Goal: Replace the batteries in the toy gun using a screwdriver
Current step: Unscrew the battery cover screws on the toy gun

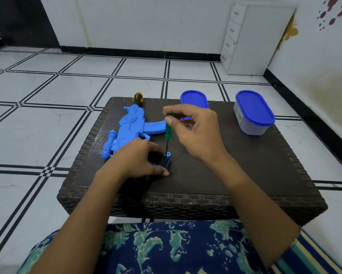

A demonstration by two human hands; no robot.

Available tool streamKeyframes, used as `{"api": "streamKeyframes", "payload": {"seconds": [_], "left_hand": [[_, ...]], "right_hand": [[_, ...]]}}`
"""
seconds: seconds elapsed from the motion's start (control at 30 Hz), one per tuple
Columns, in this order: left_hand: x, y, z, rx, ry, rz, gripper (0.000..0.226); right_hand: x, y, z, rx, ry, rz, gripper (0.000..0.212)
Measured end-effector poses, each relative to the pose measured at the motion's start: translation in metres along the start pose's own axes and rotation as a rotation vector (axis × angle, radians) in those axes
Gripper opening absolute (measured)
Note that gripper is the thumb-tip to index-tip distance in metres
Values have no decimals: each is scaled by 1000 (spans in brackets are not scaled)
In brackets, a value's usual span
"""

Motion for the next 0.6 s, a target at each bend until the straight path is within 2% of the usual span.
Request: {"api": "streamKeyframes", "payload": {"seconds": [0.13, 0.3, 0.6], "left_hand": [[-1, 1, 2, -2, -8, 6, 61], [-2, 0, 0, -23, -31, -9, 58], [-2, 1, 1, 4, -4, 12, 62]], "right_hand": [[2, 3, -1, 27, -89, -34, 13], [0, 3, -3, 33, -123, -25, 19], [1, 0, 5, -97, -58, 65, 15]]}}
Point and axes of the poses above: each hand's wrist, its own y-axis away from the middle knuckle, its own z-axis out of the back of the hand, x = y × z, the point moved 1 cm from there along -y, towards the middle knuckle, and after that the axes turned 6 degrees about -x, right-handed, at the moved point
